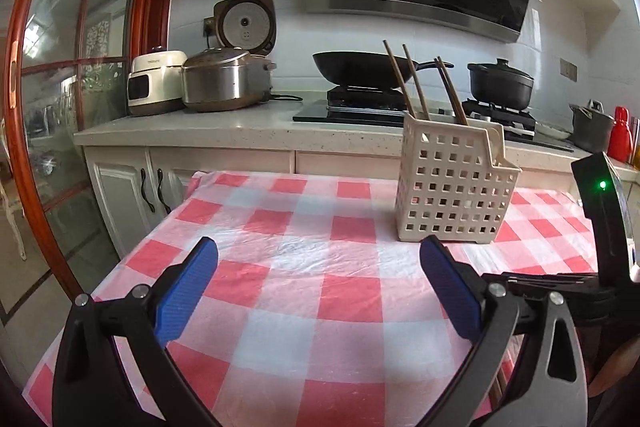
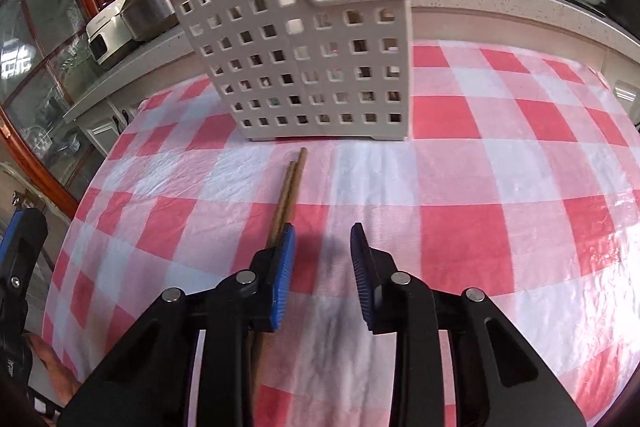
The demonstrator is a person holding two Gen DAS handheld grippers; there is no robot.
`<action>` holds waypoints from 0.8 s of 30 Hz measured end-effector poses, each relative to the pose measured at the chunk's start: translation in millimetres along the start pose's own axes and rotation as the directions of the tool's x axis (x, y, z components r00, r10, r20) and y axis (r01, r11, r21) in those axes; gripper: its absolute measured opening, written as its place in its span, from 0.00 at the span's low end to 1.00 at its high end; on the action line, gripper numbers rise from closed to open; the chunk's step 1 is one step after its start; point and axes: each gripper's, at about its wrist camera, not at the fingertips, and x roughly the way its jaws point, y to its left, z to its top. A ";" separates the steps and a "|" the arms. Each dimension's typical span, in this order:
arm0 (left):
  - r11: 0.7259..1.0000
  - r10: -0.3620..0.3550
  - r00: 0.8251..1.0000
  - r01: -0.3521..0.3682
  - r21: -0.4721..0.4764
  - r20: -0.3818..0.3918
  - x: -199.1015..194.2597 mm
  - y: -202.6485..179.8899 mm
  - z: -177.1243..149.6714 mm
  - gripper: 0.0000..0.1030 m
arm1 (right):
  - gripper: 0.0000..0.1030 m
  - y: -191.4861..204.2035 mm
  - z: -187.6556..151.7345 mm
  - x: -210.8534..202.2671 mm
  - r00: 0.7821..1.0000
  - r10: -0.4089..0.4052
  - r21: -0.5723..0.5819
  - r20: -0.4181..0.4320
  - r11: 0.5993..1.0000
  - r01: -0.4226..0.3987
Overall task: Organize utensils
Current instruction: 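Lower the right tool to the last chopsticks on the cloth and grasp one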
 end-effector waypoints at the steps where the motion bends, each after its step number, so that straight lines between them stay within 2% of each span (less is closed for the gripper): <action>1: 1.000 0.004 1.000 -0.004 -0.015 0.000 0.0 3.1 0.4 0.95 | 0.23 4.3 0.2 0.7 1.000 -0.001 -0.012 0.000 1.000 0.001; 9: 0.996 -0.025 0.999 0.021 -0.091 -0.034 5.3 18.4 1.1 0.95 | 0.20 24.3 2.6 12.6 0.997 -0.068 -0.067 -0.023 0.996 0.066; 20: 0.995 -0.046 0.998 0.043 -0.092 -0.037 5.9 17.3 -1.2 0.95 | 0.19 43.8 13.2 28.5 0.983 -0.178 -0.159 -0.049 0.973 0.168; 22: 0.994 -0.046 0.998 0.041 -0.106 -0.046 7.7 20.2 -1.2 0.95 | 0.08 46.2 12.9 28.7 0.983 -0.178 -0.174 -0.052 0.971 0.167; 24: 0.992 -0.042 0.998 0.036 -0.120 -0.054 9.3 22.5 -1.5 0.95 | 0.07 44.6 11.0 27.5 0.983 -0.179 -0.178 -0.046 0.970 0.168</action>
